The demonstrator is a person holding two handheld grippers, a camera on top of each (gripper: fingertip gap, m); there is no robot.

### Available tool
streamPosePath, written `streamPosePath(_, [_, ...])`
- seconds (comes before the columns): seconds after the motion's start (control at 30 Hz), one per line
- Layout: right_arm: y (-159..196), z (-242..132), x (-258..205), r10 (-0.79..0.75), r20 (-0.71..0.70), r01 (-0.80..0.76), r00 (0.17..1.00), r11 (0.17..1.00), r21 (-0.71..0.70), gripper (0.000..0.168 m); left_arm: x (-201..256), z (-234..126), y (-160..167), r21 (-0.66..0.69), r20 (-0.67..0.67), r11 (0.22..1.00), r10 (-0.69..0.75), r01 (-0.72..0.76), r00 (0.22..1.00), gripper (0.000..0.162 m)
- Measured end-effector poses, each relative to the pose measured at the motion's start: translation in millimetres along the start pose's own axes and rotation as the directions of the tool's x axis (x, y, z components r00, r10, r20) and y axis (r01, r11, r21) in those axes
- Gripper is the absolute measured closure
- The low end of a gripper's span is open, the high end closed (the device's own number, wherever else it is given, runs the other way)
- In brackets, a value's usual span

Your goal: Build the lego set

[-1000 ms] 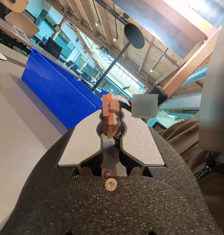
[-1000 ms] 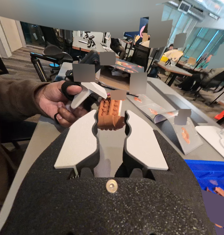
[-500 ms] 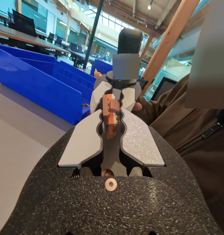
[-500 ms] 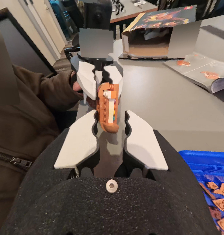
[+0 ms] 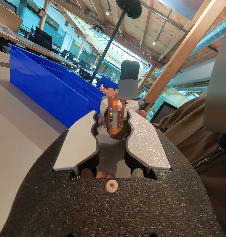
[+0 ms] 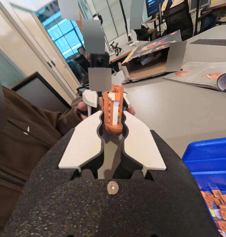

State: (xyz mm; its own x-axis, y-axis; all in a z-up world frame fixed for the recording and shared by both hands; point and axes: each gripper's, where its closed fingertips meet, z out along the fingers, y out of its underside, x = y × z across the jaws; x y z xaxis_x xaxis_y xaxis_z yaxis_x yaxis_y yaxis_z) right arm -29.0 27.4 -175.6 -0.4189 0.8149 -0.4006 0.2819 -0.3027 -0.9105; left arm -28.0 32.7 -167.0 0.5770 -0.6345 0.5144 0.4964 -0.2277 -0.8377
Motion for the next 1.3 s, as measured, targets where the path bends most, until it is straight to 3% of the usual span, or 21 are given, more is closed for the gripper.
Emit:
streamPosePath(0.33, [3,5,-3,0.037,0.02,-0.038,0.999,0.997,0.066,0.142,7,3,-2,0.07,-0.005,0.997,-0.043,0.043,0.999,0.138])
streamPosePath(0.53, [-3,-7,16,-0.24,-0.214,0.247,0.947,0.969,0.005,0.13,-11,-3,0,-0.034,0.241,0.981,0.193,-0.19,0.951,0.138])
streamPosePath(0.67, [-12,-15,22,-0.588,-0.33,0.57,0.739,0.806,-0.16,0.13,-22,-7,8,-0.224,0.363,0.926,0.368,-0.303,0.856,0.138])
streamPosePath(0.77, [-4,-9,18,-0.814,-0.25,0.748,0.524,0.58,-0.322,0.132,-24,-7,15,-0.314,0.379,0.892,0.433,-0.326,0.818,0.138])
streamPosePath(0.87, [4,-2,14,-0.905,-0.156,0.816,0.396,0.424,-0.392,0.133,-24,-7,19,-0.369,0.382,0.867,0.47,-0.335,0.796,0.138])
streamPosePath(1.07, [8,2,10,-0.944,-0.078,0.851,0.32,0.323,-0.415,0.134,-22,-10,25,-0.422,0.372,0.848,0.486,-0.322,0.791,0.138])
streamPosePath(1.3, [11,0,7,-0.929,-0.025,0.845,0.368,0.346,-0.408,0.139,-18,-9,29,-0.382,0.315,0.897,0.352,-0.222,0.881,0.138])
